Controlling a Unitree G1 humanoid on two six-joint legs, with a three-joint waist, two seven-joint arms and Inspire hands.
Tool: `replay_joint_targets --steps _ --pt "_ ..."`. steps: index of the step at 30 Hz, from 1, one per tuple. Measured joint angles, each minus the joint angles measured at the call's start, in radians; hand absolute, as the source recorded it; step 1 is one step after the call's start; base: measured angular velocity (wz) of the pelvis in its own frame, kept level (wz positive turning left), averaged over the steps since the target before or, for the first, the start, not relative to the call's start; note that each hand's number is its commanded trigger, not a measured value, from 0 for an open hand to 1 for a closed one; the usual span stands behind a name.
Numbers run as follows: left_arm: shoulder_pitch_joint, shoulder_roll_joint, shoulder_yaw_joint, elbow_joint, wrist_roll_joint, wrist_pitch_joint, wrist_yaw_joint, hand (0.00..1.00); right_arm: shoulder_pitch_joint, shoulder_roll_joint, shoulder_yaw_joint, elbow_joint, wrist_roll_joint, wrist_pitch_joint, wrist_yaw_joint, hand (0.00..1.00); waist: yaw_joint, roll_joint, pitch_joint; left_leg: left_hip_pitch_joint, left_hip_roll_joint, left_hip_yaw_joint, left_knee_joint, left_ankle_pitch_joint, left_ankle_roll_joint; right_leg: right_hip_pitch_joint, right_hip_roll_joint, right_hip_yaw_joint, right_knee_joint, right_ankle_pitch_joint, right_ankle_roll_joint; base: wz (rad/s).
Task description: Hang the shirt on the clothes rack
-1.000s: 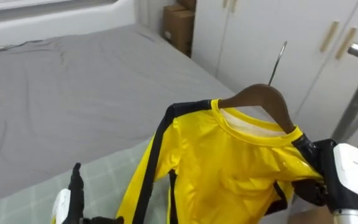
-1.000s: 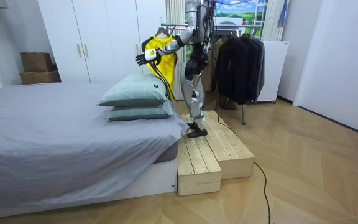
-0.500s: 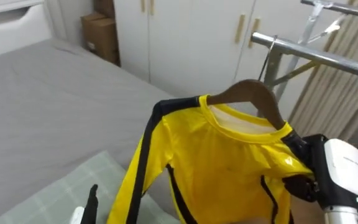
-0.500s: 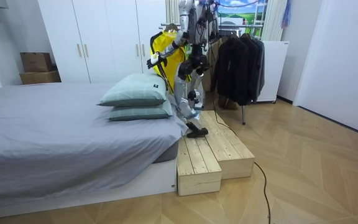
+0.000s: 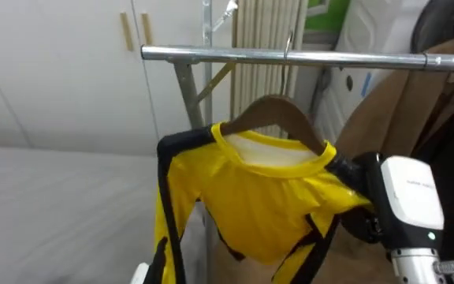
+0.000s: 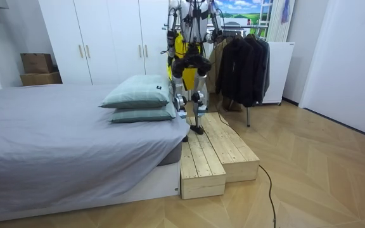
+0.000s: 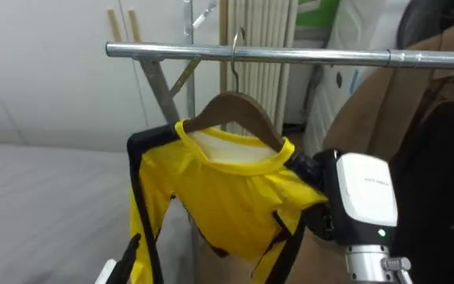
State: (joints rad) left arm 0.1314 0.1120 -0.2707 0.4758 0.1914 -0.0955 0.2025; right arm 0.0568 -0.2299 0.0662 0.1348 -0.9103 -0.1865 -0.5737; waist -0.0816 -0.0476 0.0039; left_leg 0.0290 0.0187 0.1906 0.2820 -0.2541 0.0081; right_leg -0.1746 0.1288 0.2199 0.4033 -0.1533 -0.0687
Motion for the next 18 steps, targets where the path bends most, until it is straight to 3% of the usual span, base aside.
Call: replay_joint_targets --steps 5,7,11,12,14,18 --pt "-0.018 0.011 -0.030 0.035 -0.002 0.001 -0.001 0.00 -0.001 0.000 0.000 -0.013 -0.003 0.003 -0.014 1.00 -0.013 0.007 0.0040 0.034 0.001 0.056 -0.050 -0.002 0.003 -0.001 0.020 0.053 -0.014 0.003 0.004 -0.32" --pt "-0.029 0.020 -0.030 0.037 -0.001 0.001 0.000 0.00 -0.002 0.002 0.000 -0.034 -0.002 0.011 -0.014 1.00 -0.024 0.014 0.0092 0.032 0.004 0.081 -0.062 -0.003 0.004 -0.007 0.030 0.076 -0.018 0.004 0.006 -0.32" --pt "-0.066 0.025 -0.029 0.073 -0.002 0.000 -0.003 0.00 -0.008 0.006 0.007 -0.034 0.001 0.038 -0.014 1.00 -0.021 0.019 0.0120 0.037 0.010 0.130 -0.068 -0.003 0.005 -0.023 0.045 0.105 -0.018 0.004 0.006 -0.33" --pt "-0.070 0.026 -0.029 0.078 -0.002 0.000 -0.003 0.00 -0.009 0.006 0.010 -0.034 0.002 0.040 -0.014 1.00 -0.019 0.019 0.0120 0.039 0.011 0.138 -0.070 -0.003 0.005 -0.025 0.045 0.102 -0.018 0.004 0.006 -0.33" --pt "-0.076 0.036 -0.026 0.098 -0.002 0.000 -0.003 0.00 -0.017 0.006 0.034 -0.034 -0.001 0.045 -0.014 1.00 -0.002 0.019 0.0120 0.054 0.013 0.171 -0.085 -0.003 0.005 -0.035 0.029 0.023 -0.025 0.008 -0.003 -0.44" --pt "-0.076 0.033 -0.010 0.111 -0.002 0.000 -0.013 0.00 -0.024 0.001 0.030 -0.034 -0.002 0.051 -0.011 1.00 -0.005 0.019 0.0120 0.050 0.016 0.169 -0.084 -0.002 0.004 -0.022 0.031 0.031 -0.039 0.011 -0.007 -0.09"
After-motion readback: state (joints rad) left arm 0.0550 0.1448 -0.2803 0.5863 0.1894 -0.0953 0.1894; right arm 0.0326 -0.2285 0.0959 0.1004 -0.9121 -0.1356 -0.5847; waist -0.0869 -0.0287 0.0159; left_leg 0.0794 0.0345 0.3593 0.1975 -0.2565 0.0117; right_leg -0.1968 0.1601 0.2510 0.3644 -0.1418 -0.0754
